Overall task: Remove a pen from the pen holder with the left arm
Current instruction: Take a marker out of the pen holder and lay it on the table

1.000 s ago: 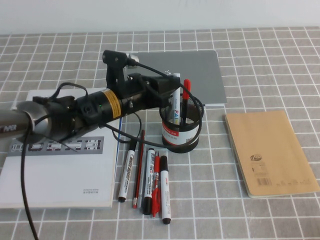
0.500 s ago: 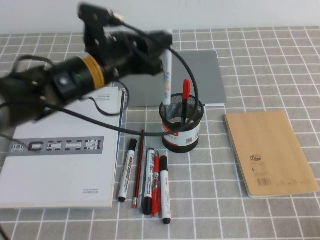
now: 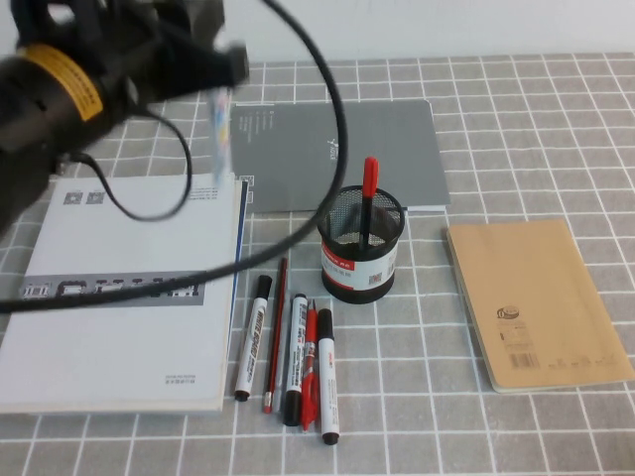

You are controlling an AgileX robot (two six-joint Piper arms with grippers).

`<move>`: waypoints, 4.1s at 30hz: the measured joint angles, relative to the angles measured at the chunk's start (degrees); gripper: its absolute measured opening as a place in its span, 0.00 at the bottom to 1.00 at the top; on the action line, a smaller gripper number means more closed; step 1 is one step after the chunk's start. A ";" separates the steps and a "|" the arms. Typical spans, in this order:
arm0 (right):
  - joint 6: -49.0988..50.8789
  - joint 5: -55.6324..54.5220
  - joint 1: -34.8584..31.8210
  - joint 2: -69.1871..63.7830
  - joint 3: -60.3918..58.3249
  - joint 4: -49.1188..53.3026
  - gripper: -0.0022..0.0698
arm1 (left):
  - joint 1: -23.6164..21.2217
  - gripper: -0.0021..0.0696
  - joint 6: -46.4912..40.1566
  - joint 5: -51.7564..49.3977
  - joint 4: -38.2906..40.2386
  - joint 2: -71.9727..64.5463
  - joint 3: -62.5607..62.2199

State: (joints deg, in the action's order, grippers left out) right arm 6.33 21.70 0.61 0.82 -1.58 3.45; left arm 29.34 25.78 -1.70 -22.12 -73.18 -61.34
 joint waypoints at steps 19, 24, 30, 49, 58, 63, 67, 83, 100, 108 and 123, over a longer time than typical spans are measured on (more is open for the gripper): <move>0.00 0.00 0.00 0.00 0.00 0.00 0.01 | -9.18 0.14 -66.06 -37.60 76.40 -20.52 0.60; 0.00 0.00 0.00 0.00 0.00 0.00 0.01 | -11.20 0.14 -66.16 -37.73 78.97 -24.88 0.60; 0.00 0.00 0.00 0.00 0.00 0.00 0.01 | -12.50 0.14 -66.51 -35.66 82.72 -28.26 0.60; 0.00 0.00 0.00 0.00 0.00 0.00 0.01 | -7.32 0.45 -59.84 -23.01 67.11 -19.73 -0.31; 0.00 0.00 0.00 0.00 0.00 0.00 0.01 | -0.44 0.12 -46.67 3.26 43.25 1.22 17.36; 0.00 0.00 0.00 0.00 0.00 0.00 0.01 | -0.31 0.04 -31.12 12.35 27.21 11.94 27.90; 0.00 0.00 0.00 0.00 0.00 0.00 0.01 | -0.31 0.03 -19.15 12.17 17.60 19.84 32.56; 0.00 0.00 0.00 0.00 0.00 0.00 0.01 | -0.31 0.03 -12.86 2.48 14.78 32.31 33.41; 0.00 0.00 0.00 0.00 0.00 0.00 0.01 | -2.76 0.03 -35.52 19.80 18.02 38.18 47.03; 0.00 0.00 0.00 0.00 0.00 0.00 0.01 | -18.44 0.03 -37.89 16.09 18.92 50.19 53.63; 0.00 0.00 0.00 0.00 0.00 0.00 0.01 | -32.28 0.02 -28.11 -1.70 22.44 68.17 62.71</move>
State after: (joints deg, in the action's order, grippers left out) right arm 6.33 21.70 0.61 0.82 -1.58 3.45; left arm -2.93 -2.33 -3.40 0.31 -5.01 1.37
